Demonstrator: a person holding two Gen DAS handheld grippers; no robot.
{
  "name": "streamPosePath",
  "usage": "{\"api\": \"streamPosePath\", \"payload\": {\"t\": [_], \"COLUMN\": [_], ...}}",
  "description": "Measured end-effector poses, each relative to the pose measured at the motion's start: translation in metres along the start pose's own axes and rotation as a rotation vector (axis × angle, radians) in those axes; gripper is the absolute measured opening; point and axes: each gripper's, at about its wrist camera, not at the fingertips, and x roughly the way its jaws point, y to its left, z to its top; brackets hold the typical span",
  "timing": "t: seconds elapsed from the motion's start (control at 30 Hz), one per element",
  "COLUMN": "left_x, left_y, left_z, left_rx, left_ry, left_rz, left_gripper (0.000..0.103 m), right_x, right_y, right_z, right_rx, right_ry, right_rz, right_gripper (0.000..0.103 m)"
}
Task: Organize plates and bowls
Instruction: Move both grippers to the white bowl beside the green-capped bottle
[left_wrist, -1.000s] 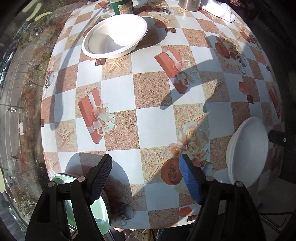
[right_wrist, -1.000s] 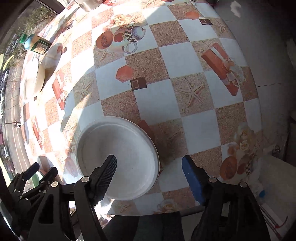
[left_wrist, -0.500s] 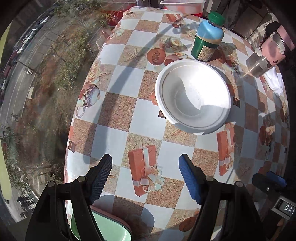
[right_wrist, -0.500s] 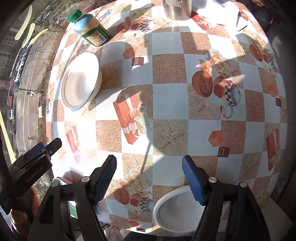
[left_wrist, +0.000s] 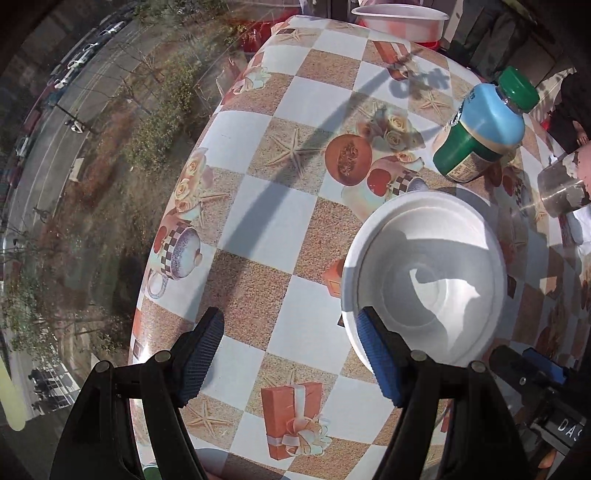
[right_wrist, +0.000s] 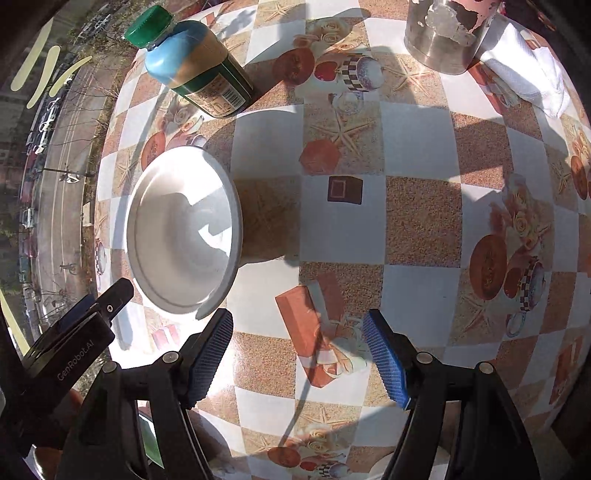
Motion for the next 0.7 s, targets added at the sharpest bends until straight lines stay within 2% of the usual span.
{"api": "streamPosePath", "payload": {"t": [0.23, 0.43, 0.47, 0.53, 0.6, 0.67, 0.7], "left_x": [0.022, 0.044, 0.046, 0.045, 0.043, 0.039, 0.036], "left_y": [-0.014, -0.022, -0.023, -0.022, -0.028, -0.041, -0.049], "left_z": [0.016, 0.018, 0.018, 0.019, 0.017, 0.011, 0.007], "left_rx": [0.033, 0.065, 0.065, 0.055, 0.077, 0.120, 0.140], "left_ry": [0.000, 0.061, 0.070, 0.065, 0.074, 0.082, 0.073], "left_rz": [0.019, 0.002, -0.005, -0.058, -0.104, -0.116, -0.111], "left_gripper": [0.078, 0.078, 0.076, 0.065, 0.042, 0.031, 0.030], "right_x": [0.013, 0.033, 0.035, 0.039, 0.043, 0.048, 0.050], "right_y": [0.013, 0.024, 0.026, 0.027, 0.026, 0.027, 0.027], "right_z": [0.029, 0.039, 0.038, 0.038, 0.038, 0.038, 0.038], "right_rx": [-0.009, -0.025, -0.026, -0.018, -0.002, 0.005, 0.009], "right_ry": [-0.031, -0.024, -0.024, -0.012, 0.000, 0.030, 0.036], "right_rz": [0.018, 0.019, 0.019, 0.020, 0.051, 0.084, 0.097], "right_gripper": [0.074, 0.074, 0.074, 0.073, 0.060, 0.036, 0.034]}}
